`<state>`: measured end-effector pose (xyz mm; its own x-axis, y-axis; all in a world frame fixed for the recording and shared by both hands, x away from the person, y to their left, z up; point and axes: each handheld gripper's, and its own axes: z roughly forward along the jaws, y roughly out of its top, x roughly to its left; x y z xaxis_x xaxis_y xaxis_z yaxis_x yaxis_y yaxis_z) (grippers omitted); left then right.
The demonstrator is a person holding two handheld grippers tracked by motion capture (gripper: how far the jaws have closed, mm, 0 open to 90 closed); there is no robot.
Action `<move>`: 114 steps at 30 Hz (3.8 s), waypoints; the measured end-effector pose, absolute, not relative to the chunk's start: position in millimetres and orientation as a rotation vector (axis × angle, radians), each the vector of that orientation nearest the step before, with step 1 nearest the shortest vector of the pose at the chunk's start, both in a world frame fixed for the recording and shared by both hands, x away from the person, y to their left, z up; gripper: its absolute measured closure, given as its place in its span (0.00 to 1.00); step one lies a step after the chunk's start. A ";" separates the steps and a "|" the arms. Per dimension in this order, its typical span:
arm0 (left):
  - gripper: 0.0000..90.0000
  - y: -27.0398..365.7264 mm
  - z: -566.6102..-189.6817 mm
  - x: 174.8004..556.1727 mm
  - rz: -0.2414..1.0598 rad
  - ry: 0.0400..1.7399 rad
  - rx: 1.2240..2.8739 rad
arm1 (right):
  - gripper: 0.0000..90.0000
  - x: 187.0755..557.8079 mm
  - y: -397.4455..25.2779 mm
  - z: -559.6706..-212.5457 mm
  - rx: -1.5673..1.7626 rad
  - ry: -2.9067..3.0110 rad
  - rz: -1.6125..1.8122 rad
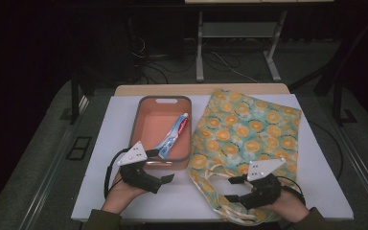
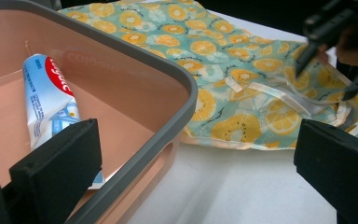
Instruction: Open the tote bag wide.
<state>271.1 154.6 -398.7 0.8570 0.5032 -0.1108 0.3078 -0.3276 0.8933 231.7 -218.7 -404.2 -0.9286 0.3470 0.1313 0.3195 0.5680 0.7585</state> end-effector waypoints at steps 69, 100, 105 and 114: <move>0.00 153.9 -400.6 271.6 0.241 0.614 1.922 | 0.99 354.0 -300.0 -388.2 1.048 2.401 1.246; 0.00 153.2 -399.9 270.9 0.238 0.606 1.929 | 0.51 297.4 -261.9 -389.9 0.909 2.614 1.289; 0.00 152.2 -400.5 270.8 0.237 0.604 1.936 | 0.55 293.6 -239.0 -416.7 0.834 2.722 1.129; 0.00 151.5 -400.3 270.8 0.235 0.601 1.934 | 0.79 305.6 -233.1 -441.0 0.820 2.770 0.988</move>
